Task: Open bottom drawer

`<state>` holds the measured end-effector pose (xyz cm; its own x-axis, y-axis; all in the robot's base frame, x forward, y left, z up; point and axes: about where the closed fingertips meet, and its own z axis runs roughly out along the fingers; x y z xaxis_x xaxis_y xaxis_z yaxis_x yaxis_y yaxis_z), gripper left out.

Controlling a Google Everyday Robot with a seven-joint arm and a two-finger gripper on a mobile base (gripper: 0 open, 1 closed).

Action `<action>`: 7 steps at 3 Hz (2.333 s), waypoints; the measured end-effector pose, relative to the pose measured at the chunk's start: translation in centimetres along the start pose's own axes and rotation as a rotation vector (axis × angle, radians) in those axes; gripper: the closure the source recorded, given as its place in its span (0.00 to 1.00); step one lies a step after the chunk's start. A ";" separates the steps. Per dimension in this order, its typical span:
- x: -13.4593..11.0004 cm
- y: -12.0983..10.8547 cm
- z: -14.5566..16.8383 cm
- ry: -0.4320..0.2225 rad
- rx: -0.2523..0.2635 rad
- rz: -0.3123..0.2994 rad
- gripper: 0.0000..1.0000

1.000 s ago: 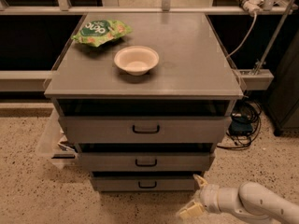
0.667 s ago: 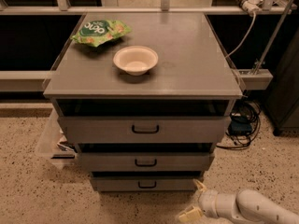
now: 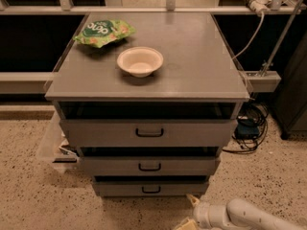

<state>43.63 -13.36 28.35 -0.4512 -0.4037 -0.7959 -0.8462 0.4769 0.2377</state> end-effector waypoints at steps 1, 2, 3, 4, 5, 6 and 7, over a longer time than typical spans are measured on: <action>0.1 -3.6 5.6 0.004 -0.034 -0.064 0.00; 0.1 -3.5 5.6 0.005 -0.035 -0.062 0.00; -0.7 -5.0 5.7 -0.017 0.009 -0.113 0.00; -1.6 -6.8 6.0 -0.042 0.051 -0.156 0.00; -1.9 -9.0 6.0 -0.044 0.095 -0.171 0.00; -1.0 -10.9 6.2 -0.044 0.131 -0.151 0.00; -0.1 -12.8 6.5 -0.035 0.159 -0.128 0.00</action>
Offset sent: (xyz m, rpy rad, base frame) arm 0.0897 0.0340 -0.0450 -0.0257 -0.1107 0.0679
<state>56.29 -14.37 21.78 -0.3300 -0.4428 -0.8337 -0.8392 0.5420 0.0443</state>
